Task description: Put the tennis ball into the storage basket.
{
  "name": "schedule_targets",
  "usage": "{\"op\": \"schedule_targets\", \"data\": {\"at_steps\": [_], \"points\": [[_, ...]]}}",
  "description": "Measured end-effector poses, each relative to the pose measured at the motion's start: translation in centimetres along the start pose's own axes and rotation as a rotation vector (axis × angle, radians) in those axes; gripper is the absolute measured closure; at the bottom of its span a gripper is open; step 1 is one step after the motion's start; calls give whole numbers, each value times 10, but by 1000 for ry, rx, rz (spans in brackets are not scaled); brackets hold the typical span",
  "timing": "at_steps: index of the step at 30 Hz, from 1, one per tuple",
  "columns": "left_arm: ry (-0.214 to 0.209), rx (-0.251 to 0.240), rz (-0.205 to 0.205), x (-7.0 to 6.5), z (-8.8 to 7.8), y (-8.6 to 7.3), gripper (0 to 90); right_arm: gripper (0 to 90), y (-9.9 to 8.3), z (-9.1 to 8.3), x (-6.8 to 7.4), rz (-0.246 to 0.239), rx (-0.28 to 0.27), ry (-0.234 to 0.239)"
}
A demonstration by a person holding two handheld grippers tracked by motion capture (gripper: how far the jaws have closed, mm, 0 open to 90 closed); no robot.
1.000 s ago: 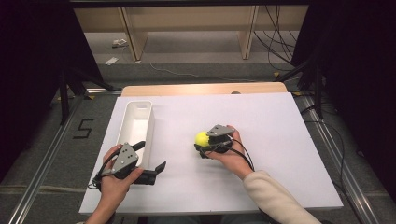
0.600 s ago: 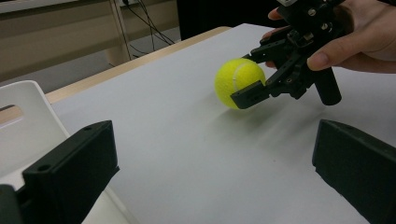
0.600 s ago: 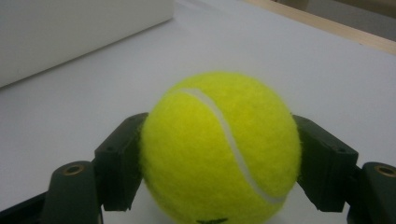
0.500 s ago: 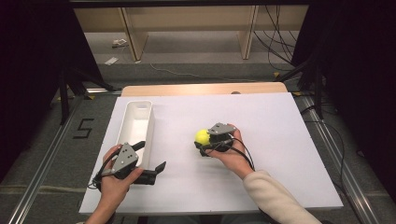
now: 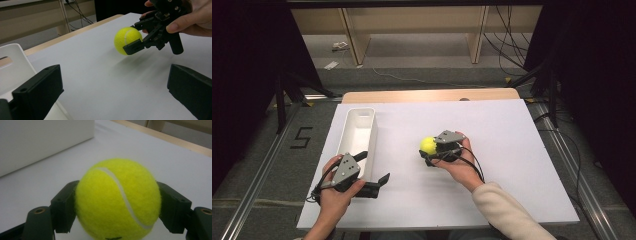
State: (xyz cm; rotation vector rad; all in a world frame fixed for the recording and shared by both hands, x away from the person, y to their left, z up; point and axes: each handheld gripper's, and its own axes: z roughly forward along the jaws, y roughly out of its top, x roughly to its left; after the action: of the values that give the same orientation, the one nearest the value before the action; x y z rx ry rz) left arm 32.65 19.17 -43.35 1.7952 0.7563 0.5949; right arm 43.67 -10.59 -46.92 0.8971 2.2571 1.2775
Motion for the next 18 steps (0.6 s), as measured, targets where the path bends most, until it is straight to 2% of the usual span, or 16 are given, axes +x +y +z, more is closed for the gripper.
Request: {"op": "schedule_targets", "data": {"at_steps": [18], "points": [[0, 0, 0, 0, 0, 0, 0, 268, 5, -3, 2, 4, -19, 1]]}}
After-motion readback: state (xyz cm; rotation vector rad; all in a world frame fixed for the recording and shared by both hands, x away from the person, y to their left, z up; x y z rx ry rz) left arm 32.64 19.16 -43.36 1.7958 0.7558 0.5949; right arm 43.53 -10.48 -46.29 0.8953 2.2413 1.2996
